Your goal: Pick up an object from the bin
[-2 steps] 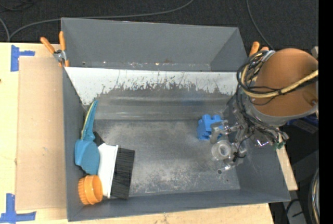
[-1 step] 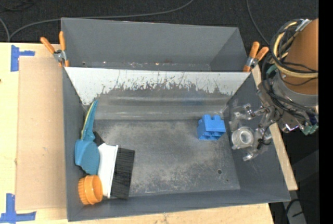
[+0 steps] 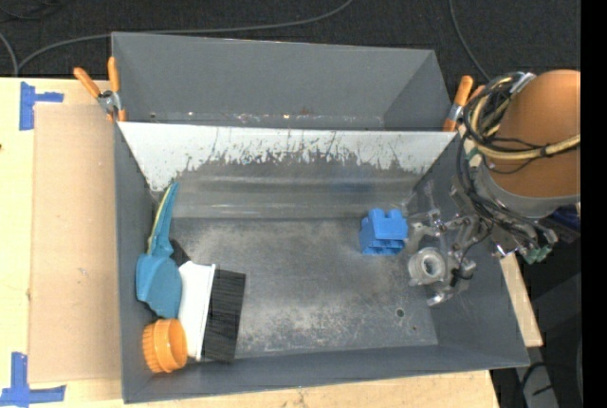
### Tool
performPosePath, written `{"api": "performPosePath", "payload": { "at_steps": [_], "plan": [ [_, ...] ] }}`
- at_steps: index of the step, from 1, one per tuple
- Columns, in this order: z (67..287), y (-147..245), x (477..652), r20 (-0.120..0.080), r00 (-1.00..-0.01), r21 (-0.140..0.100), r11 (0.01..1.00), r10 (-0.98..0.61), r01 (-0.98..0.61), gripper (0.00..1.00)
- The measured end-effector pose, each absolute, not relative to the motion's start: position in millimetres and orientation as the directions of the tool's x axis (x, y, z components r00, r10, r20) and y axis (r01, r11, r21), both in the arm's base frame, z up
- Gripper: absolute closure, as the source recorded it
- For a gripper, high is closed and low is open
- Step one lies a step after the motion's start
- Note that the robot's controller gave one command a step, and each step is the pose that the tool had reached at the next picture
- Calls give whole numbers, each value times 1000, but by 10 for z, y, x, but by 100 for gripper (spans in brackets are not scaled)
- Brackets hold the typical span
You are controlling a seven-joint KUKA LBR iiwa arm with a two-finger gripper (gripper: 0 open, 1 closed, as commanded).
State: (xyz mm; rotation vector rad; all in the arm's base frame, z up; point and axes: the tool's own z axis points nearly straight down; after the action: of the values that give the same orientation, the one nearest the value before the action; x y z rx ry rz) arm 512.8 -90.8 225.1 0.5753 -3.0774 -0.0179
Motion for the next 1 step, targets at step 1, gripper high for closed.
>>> {"api": "performPosePath", "payload": {
  "at_steps": [1],
  "plan": [
    [2160, -1008, 5184, 2, -951, 10, 951, -309, -309, 100]
  ]
}}
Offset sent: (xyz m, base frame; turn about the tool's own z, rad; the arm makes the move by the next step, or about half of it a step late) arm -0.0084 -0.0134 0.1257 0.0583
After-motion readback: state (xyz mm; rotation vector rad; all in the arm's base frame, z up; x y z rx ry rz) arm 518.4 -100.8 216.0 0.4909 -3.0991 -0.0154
